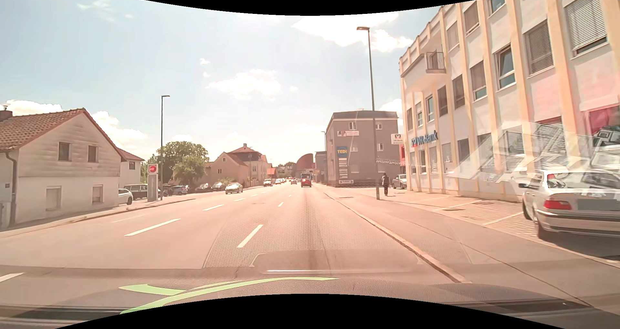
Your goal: Follow the waypoints while adhering to traffic rules and regulations
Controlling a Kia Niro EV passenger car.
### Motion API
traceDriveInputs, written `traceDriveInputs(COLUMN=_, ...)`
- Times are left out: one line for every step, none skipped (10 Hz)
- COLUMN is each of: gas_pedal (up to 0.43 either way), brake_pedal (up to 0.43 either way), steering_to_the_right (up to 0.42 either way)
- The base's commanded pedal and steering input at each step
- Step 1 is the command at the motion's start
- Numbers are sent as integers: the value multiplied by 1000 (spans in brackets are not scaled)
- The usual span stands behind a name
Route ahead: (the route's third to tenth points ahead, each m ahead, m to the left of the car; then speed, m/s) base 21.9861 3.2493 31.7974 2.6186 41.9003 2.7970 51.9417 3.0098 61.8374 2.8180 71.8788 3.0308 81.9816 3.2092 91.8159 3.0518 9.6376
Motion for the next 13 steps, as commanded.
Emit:
traceDriveInputs(gas_pedal=67, brake_pedal=0, steering_to_the_right=-5)
traceDriveInputs(gas_pedal=79, brake_pedal=0, steering_to_the_right=-5)
traceDriveInputs(gas_pedal=87, brake_pedal=0, steering_to_the_right=-6)
traceDriveInputs(gas_pedal=87, brake_pedal=0, steering_to_the_right=-9)
traceDriveInputs(gas_pedal=98, brake_pedal=0, steering_to_the_right=-9)
traceDriveInputs(gas_pedal=98, brake_pedal=0, steering_to_the_right=-8)
traceDriveInputs(gas_pedal=98, brake_pedal=0, steering_to_the_right=-6)
traceDriveInputs(gas_pedal=110, brake_pedal=0, steering_to_the_right=-6)
traceDriveInputs(gas_pedal=110, brake_pedal=0, steering_to_the_right=-6)
traceDriveInputs(gas_pedal=110, brake_pedal=0, steering_to_the_right=-5)
traceDriveInputs(gas_pedal=118, brake_pedal=0, steering_to_the_right=-5)
traceDriveInputs(gas_pedal=118, brake_pedal=0, steering_to_the_right=-5)
traceDriveInputs(gas_pedal=118, brake_pedal=0, steering_to_the_right=-4)
